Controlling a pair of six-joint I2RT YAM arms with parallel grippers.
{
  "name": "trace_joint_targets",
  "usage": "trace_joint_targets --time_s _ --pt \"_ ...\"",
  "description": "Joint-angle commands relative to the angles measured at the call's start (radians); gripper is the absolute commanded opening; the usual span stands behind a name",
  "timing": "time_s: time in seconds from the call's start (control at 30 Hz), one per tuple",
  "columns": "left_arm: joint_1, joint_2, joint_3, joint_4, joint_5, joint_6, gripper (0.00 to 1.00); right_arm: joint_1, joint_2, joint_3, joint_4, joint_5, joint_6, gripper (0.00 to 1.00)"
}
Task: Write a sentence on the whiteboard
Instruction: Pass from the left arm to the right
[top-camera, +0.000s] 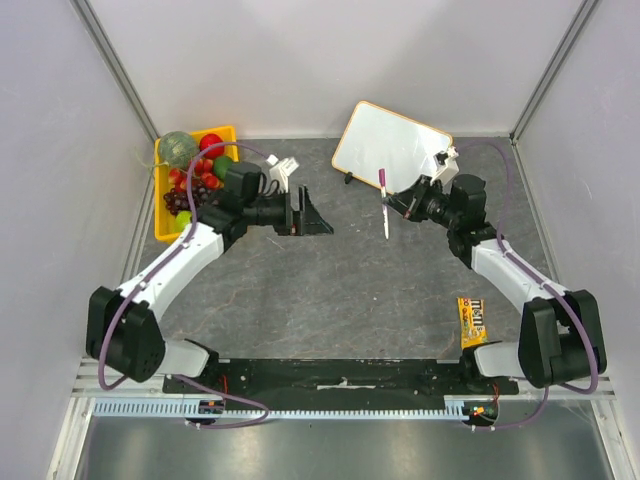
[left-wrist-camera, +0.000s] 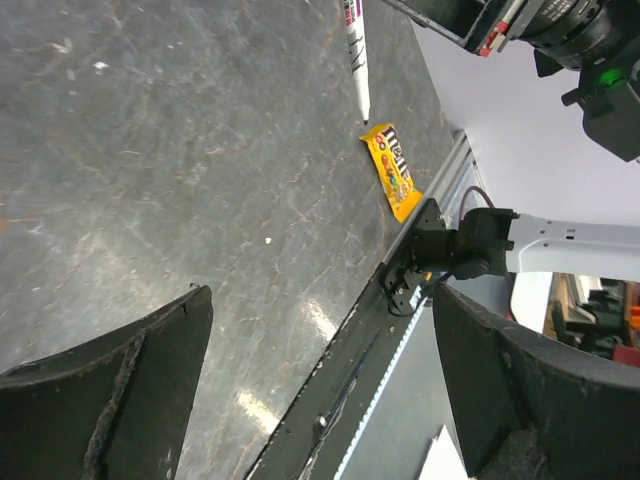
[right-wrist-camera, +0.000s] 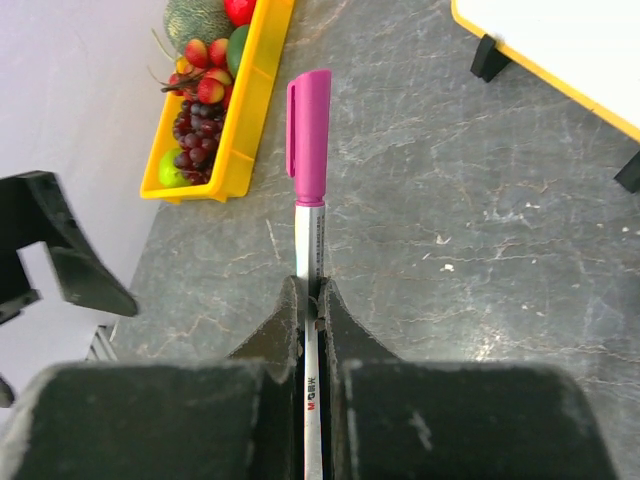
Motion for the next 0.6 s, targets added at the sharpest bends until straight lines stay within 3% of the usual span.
trace_joint_targets --time_s 0.0,0.27,0.57 --pt "-0.077 0.086 0.037 0.156 0.011 -0.109 0.95 -0.002 -0.070 -0.033 0.107 -0.041 0.079 0.00" --pt "-0.200 0.315 0.153 0.312 0.018 -0.213 0.86 -0.001 -0.151 -0.096 0.163 -0.035 0.158 0.00" --pt "-0.237 0.470 0.281 0.387 0.056 -0.287 0.81 -0.002 -0.170 -0.145 0.173 -0.028 0.179 0.00"
